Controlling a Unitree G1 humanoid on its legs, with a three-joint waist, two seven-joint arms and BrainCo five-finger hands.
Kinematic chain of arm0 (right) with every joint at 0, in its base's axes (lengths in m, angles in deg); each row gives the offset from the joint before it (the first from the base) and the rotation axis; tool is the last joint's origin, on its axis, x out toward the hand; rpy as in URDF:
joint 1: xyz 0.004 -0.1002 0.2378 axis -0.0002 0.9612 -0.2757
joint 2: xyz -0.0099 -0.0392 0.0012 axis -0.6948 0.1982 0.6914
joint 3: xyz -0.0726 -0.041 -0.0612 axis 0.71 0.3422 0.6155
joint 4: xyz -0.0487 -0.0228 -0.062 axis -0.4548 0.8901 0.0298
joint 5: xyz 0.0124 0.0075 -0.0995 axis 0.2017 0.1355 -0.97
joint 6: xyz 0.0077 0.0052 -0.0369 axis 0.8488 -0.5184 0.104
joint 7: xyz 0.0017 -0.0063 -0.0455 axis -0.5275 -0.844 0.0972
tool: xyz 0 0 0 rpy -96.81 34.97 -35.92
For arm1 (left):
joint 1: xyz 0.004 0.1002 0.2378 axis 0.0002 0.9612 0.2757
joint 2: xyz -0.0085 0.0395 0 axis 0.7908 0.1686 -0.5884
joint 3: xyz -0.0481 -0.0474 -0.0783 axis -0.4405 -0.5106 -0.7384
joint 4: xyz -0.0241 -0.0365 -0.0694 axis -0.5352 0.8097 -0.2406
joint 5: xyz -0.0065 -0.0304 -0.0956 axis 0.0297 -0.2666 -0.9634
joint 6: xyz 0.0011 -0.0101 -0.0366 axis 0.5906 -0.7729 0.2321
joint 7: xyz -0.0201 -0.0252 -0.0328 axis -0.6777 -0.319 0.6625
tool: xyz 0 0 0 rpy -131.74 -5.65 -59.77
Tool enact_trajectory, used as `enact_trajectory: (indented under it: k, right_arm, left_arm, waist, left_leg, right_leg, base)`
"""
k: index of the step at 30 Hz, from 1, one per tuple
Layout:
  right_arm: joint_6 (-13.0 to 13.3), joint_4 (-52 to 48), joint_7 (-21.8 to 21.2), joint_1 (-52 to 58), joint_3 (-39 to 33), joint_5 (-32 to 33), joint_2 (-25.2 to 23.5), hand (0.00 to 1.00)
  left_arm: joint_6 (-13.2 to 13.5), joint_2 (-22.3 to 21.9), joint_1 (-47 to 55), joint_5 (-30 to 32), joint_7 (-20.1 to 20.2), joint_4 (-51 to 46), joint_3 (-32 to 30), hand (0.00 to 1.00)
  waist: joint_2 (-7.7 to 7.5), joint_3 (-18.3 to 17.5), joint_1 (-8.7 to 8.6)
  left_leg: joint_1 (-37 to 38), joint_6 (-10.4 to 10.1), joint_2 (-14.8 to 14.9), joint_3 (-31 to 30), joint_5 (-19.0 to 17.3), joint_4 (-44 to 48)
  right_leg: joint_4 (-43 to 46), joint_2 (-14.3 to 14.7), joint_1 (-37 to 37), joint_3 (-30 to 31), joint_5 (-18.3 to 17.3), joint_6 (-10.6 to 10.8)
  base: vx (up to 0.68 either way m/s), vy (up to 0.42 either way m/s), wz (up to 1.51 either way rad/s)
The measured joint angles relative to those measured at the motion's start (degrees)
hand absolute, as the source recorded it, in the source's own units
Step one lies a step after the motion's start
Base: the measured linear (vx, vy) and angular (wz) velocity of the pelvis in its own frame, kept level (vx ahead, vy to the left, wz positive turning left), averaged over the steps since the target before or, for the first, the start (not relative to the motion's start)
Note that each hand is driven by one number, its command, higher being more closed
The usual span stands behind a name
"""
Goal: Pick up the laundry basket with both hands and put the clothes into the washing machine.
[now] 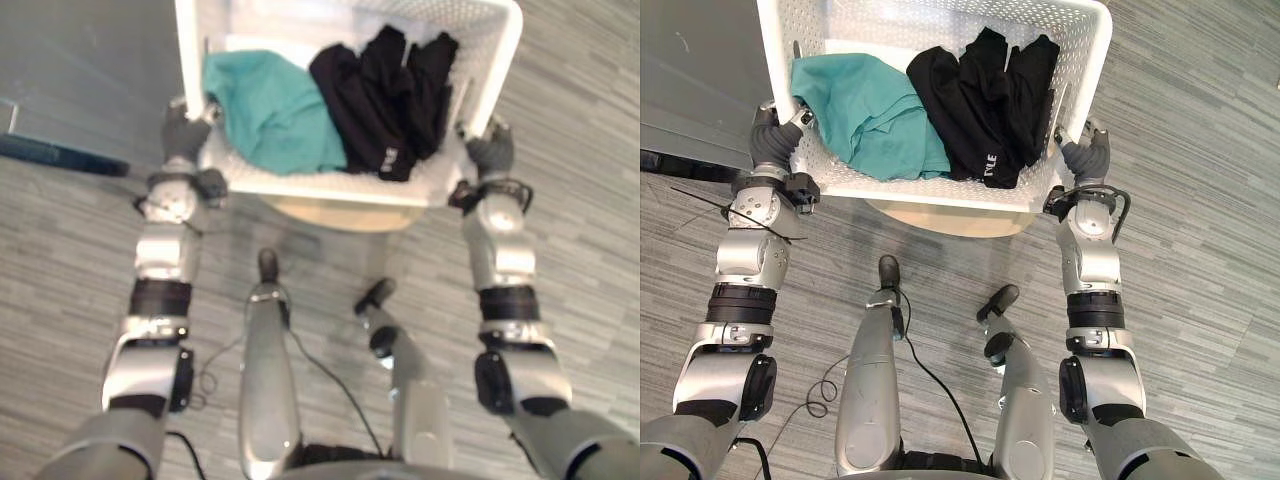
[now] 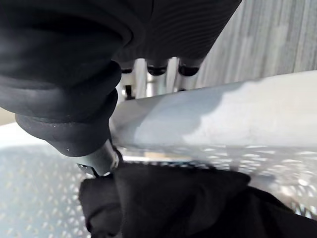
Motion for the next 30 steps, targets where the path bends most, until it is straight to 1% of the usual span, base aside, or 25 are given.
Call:
enact_trajectory:
  k: [3,5,6,7,8,11,14,15,17,19,20,21,22,23,24,25,26,27,28,29,30]
  right_arm:
    - [0.02,0.02,0.67,-0.1,-2.77,-0.1,0.55,0.0]
    - [0.02,0.14,1.43,-0.14,-3.81,-0.64,2.38,0.0]
    - [0.02,0.23,1.48,-0.25,-4.19,-0.71,2.48,0.0]
    - [0.05,0.83,1.59,-0.64,-4.56,-1.05,2.56,0.0]
    - [0.05,1.3,1.51,-1.19,-4.57,-1.07,2.56,0.0]
    - [0.05,1.34,1.43,-1.54,-4.33,-1.07,2.51,0.0]
    - [0.05,1.4,1.4,-1.54,-4.33,-1.07,2.45,0.0]
    - [0.06,1.43,1.35,-1.54,-4.28,-1.07,2.45,0.0]
    - [0.07,1.93,1.19,-1.55,-4.05,-1.07,2.65,0.0]
    - [0.08,3.5,-0.04,-1.44,-3.66,-1.05,2.88,0.0]
    - [0.1,3.63,-1.03,-0.8,-2.58,-1.05,3.01,0.0]
    - [0.23,3.62,-1.99,0.59,-1.3,-1.07,3.15,0.0]
    - [0.43,3.58,-2.68,2.32,-0.7,-1.07,3.29,0.0]
    - [0.58,3.5,-3.1,3.92,-0.36,-1.1,3.6,0.0]
    - [0.82,3.3,-3.85,7.69,-0.36,-1.2,4.48,0.0]
    - [1.5,3.39,-3.83,11.37,-0.66,-1.37,5.07,0.0]
    - [1.93,3.36,-3.82,13.49,-0.79,-1.77,5.22,0.0]
    - [2.38,3.33,-3.81,16.31,-1.15,-2.46,5.11,0.0]
    - [2.52,2.07,-3.82,20.68,-2.21,-3.33,3.89,0.0]
    - [2.61,-0.01,-3.84,26.47,-3.42,-3.68,1.61,0.0]
    - [2.62,-1.2,-3.96,29.85,-4.08,-4.03,0.16,0.0]
  left_arm:
    - [1.19,0.45,-0.52,-1.01,-0.91,-0.01,-1.26,0.0]
    - [1.26,1.51,-0.29,-1.02,-1.45,0.04,-2.32,0.0]
    - [1.37,1.69,-0.3,-1.02,-1.49,0.03,-2.48,0.0]
    - [2.07,1.88,-0.44,-1.01,-1.46,0.02,-2.49,0.0]
    - [2.57,2.15,-0.51,-1.01,-1.45,-0.32,-2.52,0.0]
    - [3.26,2.64,-0.74,-1.01,-1.37,-1.25,-2.5,0.0]
    - [3.32,3.32,-0.72,-1.0,-1.25,-1.23,-2.2,0.0]
    - [3.33,4.16,-0.73,-0.97,-1.12,-1.22,-1.8,0.0]
    - [3.28,6.81,-0.43,-0.22,0.1,-1.13,0.41,0.0]
    - [3.23,9.55,1.74,2.0,3.35,-1.25,1.99,0.0]
    - [3.18,10.22,5.11,3.24,5.36,-1.99,1.66,0.0]
    - [3.17,10.07,10.02,3.93,6.92,-3.35,1.42,0.0]
    - [3.36,9.28,14.01,4.53,7.85,-4.31,0.9,0.0]
    - [3.38,8.13,16.81,4.78,8.49,-4.97,-0.07,0.0]
    - [3.37,6.08,21.41,4.75,9.18,-5.22,-0.75,0.0]
    - [3.44,4.3,26.21,4.2,9.6,-5.22,-1.27,0.0]
    - [3.46,3.1,28.52,3.81,9.95,-5.22,-2.0,0.0]
    - [3.67,0.97,31.98,2.56,10.04,-5.25,-3.09,0.0]
    - [3.68,-2.54,37.14,1.09,10.1,-5.27,-4.93,0.0]
    - [3.63,-5.91,42.42,0.02,10.15,-5.8,-6.1,0.0]
    - [3.6,-7.38,44.8,-0.39,10.21,-6.32,-6.38,0.0]
  waist:
    - [0.01,0.0,-0.05]
    - [0.02,0.0,-0.09]
    - [0.03,0.0,-0.13]
    - [0.03,0.0,-0.31]
    - [0.13,-0.04,-0.22]
    - [0.28,-0.02,-0.3]
    - [0.28,-0.02,-0.41]
    - [0.28,-0.02,-0.65]
    - [0.28,-0.02,-0.84]
    - [0.3,-0.03,-0.92]
    - [0.29,-0.03,-1.12]
    - [0.29,-0.03,-1.51]
    - [0.3,-0.03,-1.63]
    - [0.41,-0.09,-1.69]
    - [0.61,-0.19,-1.61]
    - [0.64,-0.26,-1.64]
    - [0.6,-0.33,-1.66]
    - [0.6,-0.46,-1.47]
    - [0.65,-0.49,-1.47]
    - [0.82,-0.59,-1.62]
    - [0.82,-0.61,-1.66]
  left_leg:
    - [0.29,-0.17,0.2,0.26,0.1,-0.04]
    - [0.76,-0.18,0.51,0.86,0.1,-0.38]
    - [0.94,-0.21,0.63,1.07,0.13,-0.59]
    - [1.35,-1.15,0.71,1.51,0.71,-1.39]
    - [1.96,-0.68,0.81,2.17,1.36,-2.49]
    - [2.33,-0.89,0.98,2.42,2.23,-3.81]
    - [2.78,-0.89,1.26,2.94,2.36,-3.93]
    - [2.82,-0.88,1.33,3.02,2.36,-3.83]
    - [2.82,-0.84,1.62,3.2,2.39,-3.33]
    - [3.2,-0.83,2.26,3.81,2.39,-1.75]
    - [4.07,-0.79,2.87,4.69,2.36,-0.62]
    - [5.73,-0.53,3.21,5.13,2.14,0.54]
    - [7.45,0.22,3.36,5.67,1.32,1.18]
    - [8.91,0.26,3.57,5.87,0.71,1.41]
    - [11.12,-0.05,3.62,5.62,-0.02,1.68]
    - [13.06,0.15,2.93,5.42,-0.28,0.7]
    - [13.76,0.1,2.62,5.22,-0.29,-0.12]
    - [14.69,-0.12,2.31,5.08,-0.13,-1.2]
    - [15.87,-0.18,1.6,4.61,0.01,-2.43]
    - [17.29,0.39,1.52,4.64,0.43,-3.17]
    - [18.41,0.32,1.38,4.51,0.86,-3.7]
  right_leg:
    - [-0.1,0.12,0.17,0.06,0.0,0.0]
    - [-0.53,0.37,0.51,0.07,0.0,-0.01]
    - [-0.71,0.48,0.66,0.05,0.0,-0.01]
    - [-1.29,0.64,0.97,-0.04,0.18,-0.26]
    - [-1.64,0.8,1.06,0.02,0.21,-0.3]
    - [-2.18,1.17,1.03,-0.1,0.4,-0.55]
    - [-2.04,1.28,1.03,0.18,0.41,-0.56]
    - [-1.97,1.28,1.03,0.23,0.41,-0.57]
    - [-1.62,1.3,1.04,0.23,0.41,-0.57]
    - [-0.76,1.29,1.61,0.4,0.36,-0.59]
    - [0.2,1.18,2.32,0.65,0.23,-0.51]
    - [1.46,0.86,3.98,1.02,-0.95,-0.18]
    - [2.98,0.39,5.61,1.01,-3.0,-0.34]
    - [4.41,0.04,6.67,0.89,-4.14,-0.29]
    - [7.06,-0.67,8.64,0.38,-6.48,-0.31]
    - [9.49,-1.5,9.85,-0.01,-8.86,0.05]
    - [10.57,-1.94,10.18,-0.22,-9.81,0.02]
    - [11.75,-2.39,10.4,-0.39,-10.95,0.06]
    - [13.29,-3.32,10.88,-1.02,-12.52,-0.03]
    - [15.11,-3.97,11.98,-1.81,-13.52,-0.82]
    - [15.68,-4.46,13.01,-2.33,-14.04,-1.17]
  base:
    - [0.01,-0.007,-0.02]
    - [-0.01,-0.019,-0.04]
    - [0.0,0.0,0.0]
    - [-0.03,-0.046,0.01]
    - [-0.03,-0.052,0.0]
    - [-0.02,-0.045,-0.02]
    - [0.0,-0.028,-0.06]
    - [0.01,-0.014,-0.04]
    - [0.02,-0.013,-0.05]
    - [0.02,-0.013,-0.11]
    - [0.03,-0.008,-0.09]
    - [0.05,-0.019,0.01]
    - [0.06,-0.028,0.13]
    - [0.06,-0.054,0.28]
    - [0.05,-0.086,0.44]
    - [0.03,-0.087,0.51]
    - [0.02,-0.112,0.46]
    - [0.02,-0.129,0.32]
    - [0.04,-0.177,0.34]
    - [0.04,-0.16,0.33]
    - [0.07,-0.144,0.46]
